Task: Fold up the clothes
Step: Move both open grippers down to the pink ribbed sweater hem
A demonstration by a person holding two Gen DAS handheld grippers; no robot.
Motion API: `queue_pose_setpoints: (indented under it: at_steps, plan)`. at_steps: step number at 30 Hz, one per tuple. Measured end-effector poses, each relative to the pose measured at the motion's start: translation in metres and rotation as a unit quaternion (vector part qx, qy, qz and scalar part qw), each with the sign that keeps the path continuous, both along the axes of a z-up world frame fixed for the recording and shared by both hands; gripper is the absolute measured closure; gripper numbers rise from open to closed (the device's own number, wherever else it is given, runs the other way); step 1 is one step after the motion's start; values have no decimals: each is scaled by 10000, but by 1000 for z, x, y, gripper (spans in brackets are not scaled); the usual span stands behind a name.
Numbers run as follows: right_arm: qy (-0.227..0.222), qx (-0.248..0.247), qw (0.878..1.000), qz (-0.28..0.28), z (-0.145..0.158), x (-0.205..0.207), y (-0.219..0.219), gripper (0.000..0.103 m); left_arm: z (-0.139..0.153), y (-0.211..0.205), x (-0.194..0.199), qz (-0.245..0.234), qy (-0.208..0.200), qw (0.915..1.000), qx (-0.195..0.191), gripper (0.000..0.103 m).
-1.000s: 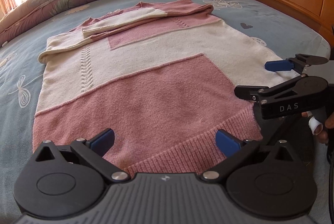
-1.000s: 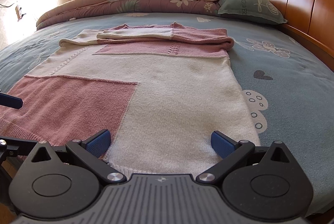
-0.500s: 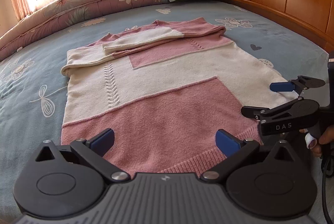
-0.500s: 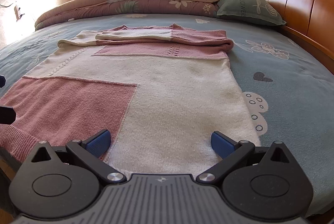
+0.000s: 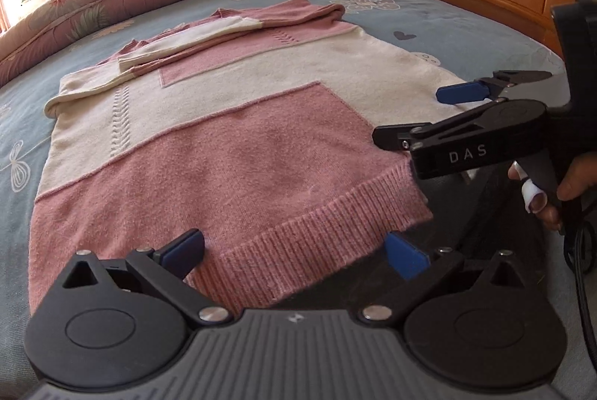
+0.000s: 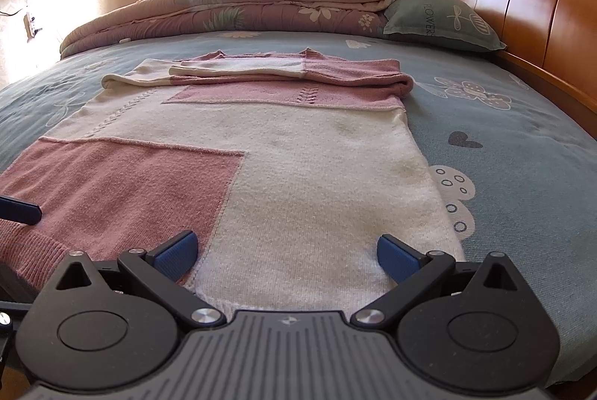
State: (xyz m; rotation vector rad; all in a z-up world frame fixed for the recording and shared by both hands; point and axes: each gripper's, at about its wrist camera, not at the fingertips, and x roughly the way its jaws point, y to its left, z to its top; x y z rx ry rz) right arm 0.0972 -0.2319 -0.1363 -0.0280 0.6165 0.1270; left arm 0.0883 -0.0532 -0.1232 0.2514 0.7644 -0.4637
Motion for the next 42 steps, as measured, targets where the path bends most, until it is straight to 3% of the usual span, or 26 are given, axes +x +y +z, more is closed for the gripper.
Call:
queue_pose_setpoints:
  at_steps: [4,8,12,16,19,22,25,32,37,42]
  plan:
    - [-335,286,9987,270,12,-11,-9,0,10,3,-2,-54,-44,9996,-286,1]
    - [-1068,400,9925,-441,30,-26,-34,0,13,-3,5,77,-213,9997,-78,1]
    - [-885,544,9866,-1256,29,-26,-68,0,8,-10,20,427,-209,9988,77,1]
    - [-710,698,9866,-1289,24,-26,-77,0,4,-13,32,542,89,9984,-164,1]
    - [-797,496,9897,-1080,24,-27,-69,0,10,-17,24,138,110,9994,-294,1]
    - [-803,319,9923,-890,25,-25,-59,0,13,-26,6,-457,-366,9983,78,1]
    - [-800,91,9942,-718,25,-25,-49,0,10,-32,-9,-926,-744,9910,617,1]
    - [-881,-519,9942,-346,25,-28,-28,0,-11,-43,-17,-1101,-1170,9747,1551,1]
    - [-963,-824,9915,-288,25,-31,-21,0,-6,-51,-13,-1125,-1386,9728,1477,1]
    - [-1058,-828,9906,-251,28,-34,-23,0,4,-50,-10,-1047,-1577,9718,1408,1]
